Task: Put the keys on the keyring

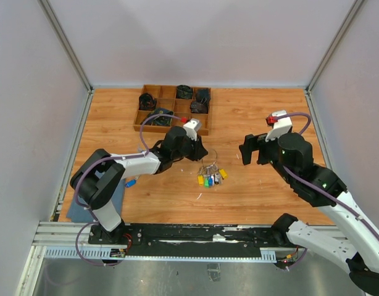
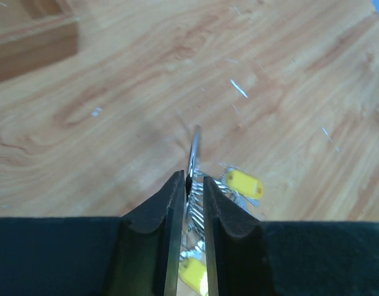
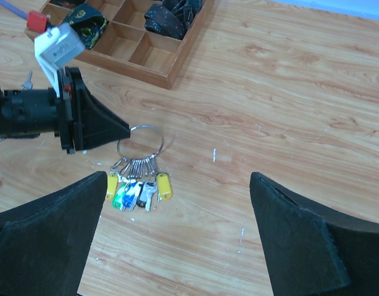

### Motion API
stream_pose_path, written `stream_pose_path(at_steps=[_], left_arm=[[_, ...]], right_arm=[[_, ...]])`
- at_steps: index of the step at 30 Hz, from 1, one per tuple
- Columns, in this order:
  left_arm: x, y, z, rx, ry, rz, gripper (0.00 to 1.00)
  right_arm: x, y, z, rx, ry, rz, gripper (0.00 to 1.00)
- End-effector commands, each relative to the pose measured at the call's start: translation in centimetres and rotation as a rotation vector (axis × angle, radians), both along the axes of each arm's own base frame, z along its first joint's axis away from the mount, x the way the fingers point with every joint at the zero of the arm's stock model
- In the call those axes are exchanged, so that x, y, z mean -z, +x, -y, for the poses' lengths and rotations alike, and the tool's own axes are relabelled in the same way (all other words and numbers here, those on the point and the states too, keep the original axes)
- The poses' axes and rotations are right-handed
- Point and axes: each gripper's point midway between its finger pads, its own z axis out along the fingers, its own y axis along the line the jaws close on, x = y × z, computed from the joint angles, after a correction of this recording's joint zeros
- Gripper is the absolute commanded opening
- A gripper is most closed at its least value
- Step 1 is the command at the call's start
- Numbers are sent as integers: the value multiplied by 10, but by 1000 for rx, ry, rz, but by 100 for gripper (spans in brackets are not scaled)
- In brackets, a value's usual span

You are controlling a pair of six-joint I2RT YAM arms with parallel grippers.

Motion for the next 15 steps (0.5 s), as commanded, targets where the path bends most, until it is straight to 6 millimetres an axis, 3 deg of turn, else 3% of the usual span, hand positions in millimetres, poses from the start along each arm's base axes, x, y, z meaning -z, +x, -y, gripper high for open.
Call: stream_pose_path(at_steps=[1, 6, 10, 15], left_arm=[[-11, 37, -16, -94, 17, 63, 27], [-26, 60, -50, -206, 39, 84, 36], [-49, 68, -94, -317, 37, 103, 47], [-96, 60, -152, -456, 53, 181, 74]], right_arm=[[4, -5, 0, 8, -17, -59, 98], [12, -4, -4, -33, -51, -50, 98], [17, -1, -8, -67, -88, -34, 99], [23, 4, -3, -46, -153, -56, 98]])
